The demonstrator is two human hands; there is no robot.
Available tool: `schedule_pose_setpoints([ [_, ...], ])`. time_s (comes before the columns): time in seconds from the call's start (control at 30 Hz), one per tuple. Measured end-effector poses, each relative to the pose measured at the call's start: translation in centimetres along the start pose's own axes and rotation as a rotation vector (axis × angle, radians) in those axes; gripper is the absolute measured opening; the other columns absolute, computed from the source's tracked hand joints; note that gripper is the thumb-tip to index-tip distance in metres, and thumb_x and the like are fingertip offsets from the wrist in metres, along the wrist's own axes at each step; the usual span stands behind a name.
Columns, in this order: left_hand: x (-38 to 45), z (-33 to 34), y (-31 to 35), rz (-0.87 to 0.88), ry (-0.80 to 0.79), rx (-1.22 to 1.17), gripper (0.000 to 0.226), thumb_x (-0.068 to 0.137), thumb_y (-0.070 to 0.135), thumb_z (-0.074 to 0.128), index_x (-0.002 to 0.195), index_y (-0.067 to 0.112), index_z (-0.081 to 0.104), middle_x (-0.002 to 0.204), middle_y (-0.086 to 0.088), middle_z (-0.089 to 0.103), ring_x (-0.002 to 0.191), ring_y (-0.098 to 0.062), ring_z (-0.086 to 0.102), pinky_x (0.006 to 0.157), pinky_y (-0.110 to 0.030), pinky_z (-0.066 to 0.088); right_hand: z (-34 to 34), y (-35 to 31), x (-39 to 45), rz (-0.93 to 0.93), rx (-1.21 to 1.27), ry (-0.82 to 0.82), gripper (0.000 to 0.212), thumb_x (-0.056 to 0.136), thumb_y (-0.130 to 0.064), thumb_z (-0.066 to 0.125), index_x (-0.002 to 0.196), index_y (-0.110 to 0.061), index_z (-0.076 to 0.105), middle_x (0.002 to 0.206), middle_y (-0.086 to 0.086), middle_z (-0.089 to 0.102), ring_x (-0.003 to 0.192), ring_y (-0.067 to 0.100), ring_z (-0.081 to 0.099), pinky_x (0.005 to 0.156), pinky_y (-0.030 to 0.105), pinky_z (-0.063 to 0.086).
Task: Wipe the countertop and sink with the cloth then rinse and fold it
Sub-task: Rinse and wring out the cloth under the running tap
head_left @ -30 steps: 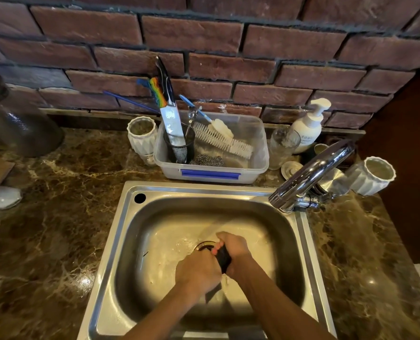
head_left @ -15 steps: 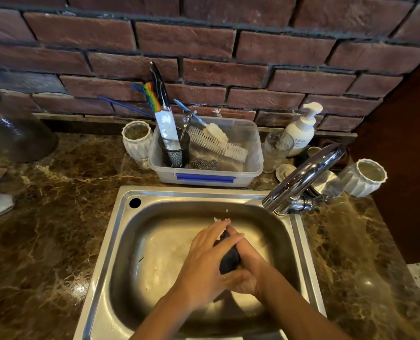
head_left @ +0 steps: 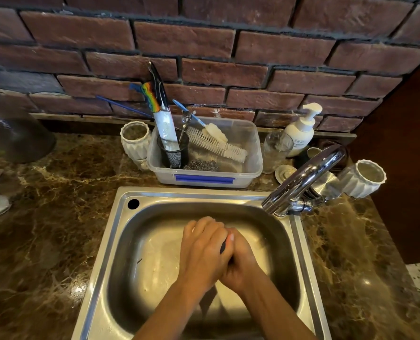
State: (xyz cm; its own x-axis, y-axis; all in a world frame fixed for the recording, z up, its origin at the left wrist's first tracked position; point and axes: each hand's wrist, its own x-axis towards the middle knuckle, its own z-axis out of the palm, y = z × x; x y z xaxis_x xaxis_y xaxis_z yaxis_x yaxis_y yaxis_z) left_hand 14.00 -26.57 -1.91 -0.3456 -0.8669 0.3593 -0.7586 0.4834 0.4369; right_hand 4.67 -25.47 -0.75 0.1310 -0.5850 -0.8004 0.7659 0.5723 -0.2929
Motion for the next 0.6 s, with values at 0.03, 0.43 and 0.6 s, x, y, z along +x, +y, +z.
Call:
schedule_pose_setpoints([
  [0.03,0.1,-0.4,-0.2,0.062,-0.041,-0.002,0.03,0.097,0.04,0.048,0.092,0.024,0.074,0.101,0.006,0.072,0.103,-0.014,0.062,0.094,-0.033,0.044,0.0,-0.4,-0.3,0.024,-0.025,0.003,0.028,0.094,-0.029,0.055,0.103,-0.007,0.069,0.089,0.013,0.067,0.083,0.024,0.066,0.071,0.036,0.054],
  [0.43,1.5,-2.6,0.5,0.055,0.071,0.053,0.031,0.092,0.033,0.047,0.069,0.021,0.064,0.066,0.004,0.059,0.059,-0.012,0.054,0.054,-0.027,0.043,2.6,-1.5,-2.3,0.031,-0.388,0.073,0.038,0.1,-0.029,0.043,0.074,-0.009,0.062,0.055,0.006,0.062,0.045,0.016,0.062,0.04,0.019,0.046],
  [0.6,2.2,-1.7,0.3,-0.172,0.105,0.002,0.037,0.096,0.034,0.042,0.073,0.021,0.068,0.063,0.006,0.061,0.052,-0.008,0.052,0.051,-0.021,0.033,3.3,-1.1,-1.2,-0.181,-0.37,0.11,0.028,0.104,-0.028,0.043,0.09,-0.012,0.06,0.075,0.007,0.063,0.071,0.019,0.061,0.062,0.031,0.05],
])
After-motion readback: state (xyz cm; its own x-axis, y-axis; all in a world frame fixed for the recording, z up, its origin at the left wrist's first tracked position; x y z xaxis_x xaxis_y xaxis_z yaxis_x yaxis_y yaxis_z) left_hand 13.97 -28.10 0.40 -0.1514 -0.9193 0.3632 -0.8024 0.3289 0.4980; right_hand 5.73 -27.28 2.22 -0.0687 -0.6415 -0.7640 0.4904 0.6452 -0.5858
